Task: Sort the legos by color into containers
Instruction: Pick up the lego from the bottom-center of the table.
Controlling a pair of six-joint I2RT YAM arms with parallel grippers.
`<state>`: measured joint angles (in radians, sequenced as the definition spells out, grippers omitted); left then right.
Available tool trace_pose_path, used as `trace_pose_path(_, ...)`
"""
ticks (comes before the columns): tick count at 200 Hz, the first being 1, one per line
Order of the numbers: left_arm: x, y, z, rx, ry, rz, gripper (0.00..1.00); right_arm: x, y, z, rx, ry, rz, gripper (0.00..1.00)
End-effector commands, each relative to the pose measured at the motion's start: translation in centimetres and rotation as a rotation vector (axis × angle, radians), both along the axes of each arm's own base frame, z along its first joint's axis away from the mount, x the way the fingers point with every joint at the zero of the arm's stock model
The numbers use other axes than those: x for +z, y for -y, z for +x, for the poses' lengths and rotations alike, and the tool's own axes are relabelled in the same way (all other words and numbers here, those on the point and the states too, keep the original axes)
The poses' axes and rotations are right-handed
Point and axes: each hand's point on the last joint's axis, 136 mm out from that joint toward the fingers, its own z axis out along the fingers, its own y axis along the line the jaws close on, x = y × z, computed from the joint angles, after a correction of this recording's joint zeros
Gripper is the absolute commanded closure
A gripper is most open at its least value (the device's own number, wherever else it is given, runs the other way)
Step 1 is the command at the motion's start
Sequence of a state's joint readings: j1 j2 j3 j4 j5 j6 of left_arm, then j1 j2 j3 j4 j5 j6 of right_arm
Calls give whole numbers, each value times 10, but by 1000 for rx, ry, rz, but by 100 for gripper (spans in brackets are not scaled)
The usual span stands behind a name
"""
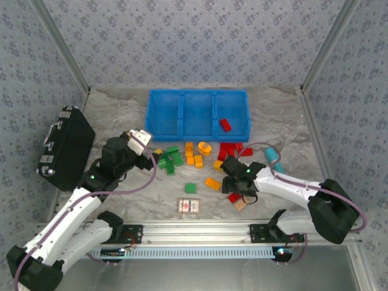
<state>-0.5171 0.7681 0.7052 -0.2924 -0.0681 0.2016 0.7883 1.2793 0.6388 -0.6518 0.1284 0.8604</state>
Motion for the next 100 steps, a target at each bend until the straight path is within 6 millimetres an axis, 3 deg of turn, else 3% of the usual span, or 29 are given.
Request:
trace_pose_path(1, 7, -1, -3, -6, 17, -5, 0, -6, 12, -7, -12, -6, -50, 19)
trace_pose_path(58, 21, 1, -8, -32, 45, -18, 0, -17, 10, -16, 27, -32, -62, 18)
trace_pose_path(100, 27, -3, -13, -21, 34, 10, 0, -22, 10, -16, 42, -43, -80, 34)
